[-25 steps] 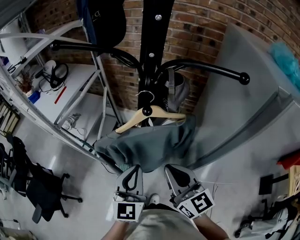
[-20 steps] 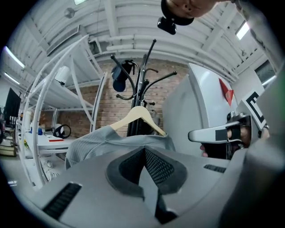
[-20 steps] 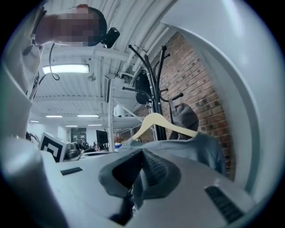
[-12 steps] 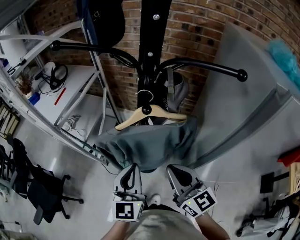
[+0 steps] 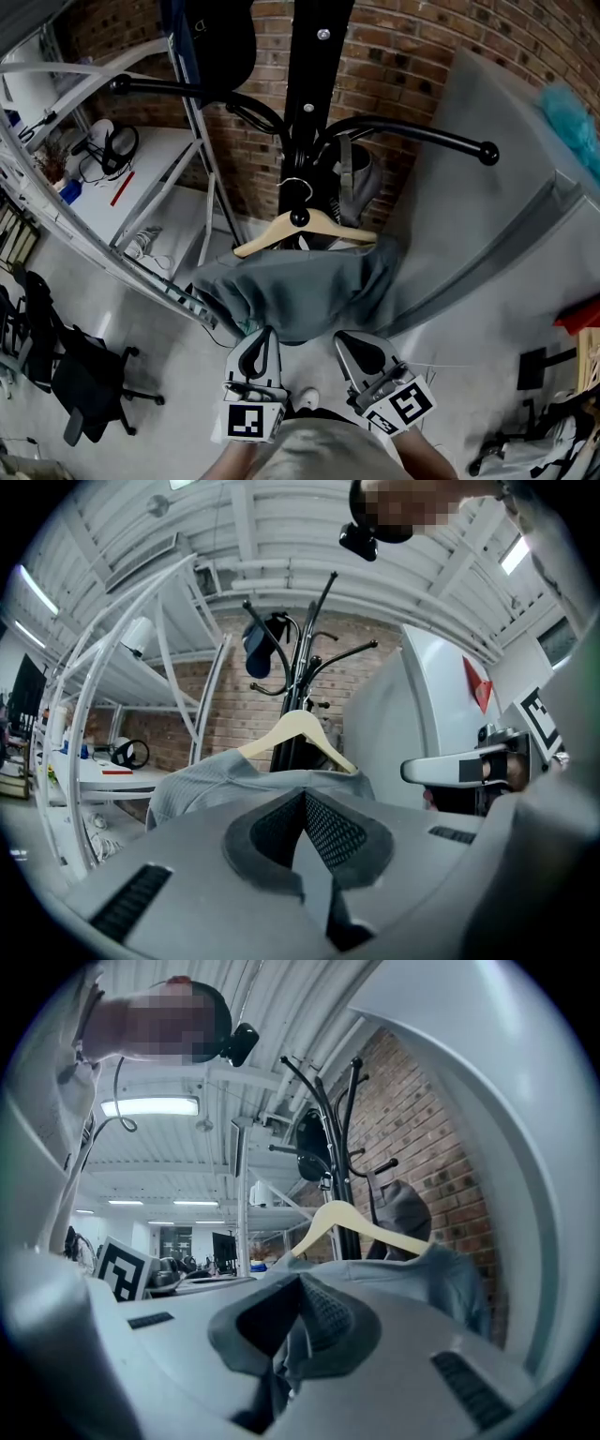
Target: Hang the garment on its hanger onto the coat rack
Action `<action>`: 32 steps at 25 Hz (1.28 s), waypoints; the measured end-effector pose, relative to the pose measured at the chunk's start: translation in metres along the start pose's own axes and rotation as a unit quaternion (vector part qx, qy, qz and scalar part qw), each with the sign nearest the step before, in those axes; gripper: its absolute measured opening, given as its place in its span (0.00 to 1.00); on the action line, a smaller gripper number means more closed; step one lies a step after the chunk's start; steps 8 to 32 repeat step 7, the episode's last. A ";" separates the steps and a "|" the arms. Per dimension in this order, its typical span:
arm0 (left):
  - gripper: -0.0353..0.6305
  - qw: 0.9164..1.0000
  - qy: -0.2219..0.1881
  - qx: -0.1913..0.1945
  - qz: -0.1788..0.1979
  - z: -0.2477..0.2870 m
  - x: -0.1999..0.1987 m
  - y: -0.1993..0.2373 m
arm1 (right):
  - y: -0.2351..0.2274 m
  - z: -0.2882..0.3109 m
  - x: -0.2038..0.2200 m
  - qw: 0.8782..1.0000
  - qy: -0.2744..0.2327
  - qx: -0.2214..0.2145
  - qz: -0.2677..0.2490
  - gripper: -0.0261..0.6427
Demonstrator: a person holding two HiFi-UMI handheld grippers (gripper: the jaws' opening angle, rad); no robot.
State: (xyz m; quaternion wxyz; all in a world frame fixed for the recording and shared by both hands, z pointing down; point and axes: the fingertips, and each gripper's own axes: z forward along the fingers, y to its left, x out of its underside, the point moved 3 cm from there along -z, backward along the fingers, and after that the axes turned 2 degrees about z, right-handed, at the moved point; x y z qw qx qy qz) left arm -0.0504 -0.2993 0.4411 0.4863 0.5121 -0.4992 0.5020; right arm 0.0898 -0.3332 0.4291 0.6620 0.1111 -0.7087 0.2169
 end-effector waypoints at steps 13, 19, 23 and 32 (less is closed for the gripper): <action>0.06 1.000 0.014 0.003 0.006 -0.004 -0.003 -0.003 | 0.004 0.001 0.000 1.000 0.004 -0.004 -0.009 0.07; 0.06 1.000 0.014 0.003 0.006 -0.004 -0.003 -0.003 | 0.004 0.001 0.000 1.000 0.004 -0.004 -0.009 0.07; 0.06 1.000 0.014 0.003 0.006 -0.004 -0.003 -0.003 | 0.004 0.001 0.000 1.000 0.004 -0.004 -0.009 0.07; 0.06 1.000 0.014 0.003 0.006 -0.004 -0.003 -0.003 | 0.004 0.001 0.000 1.000 0.004 -0.004 -0.009 0.07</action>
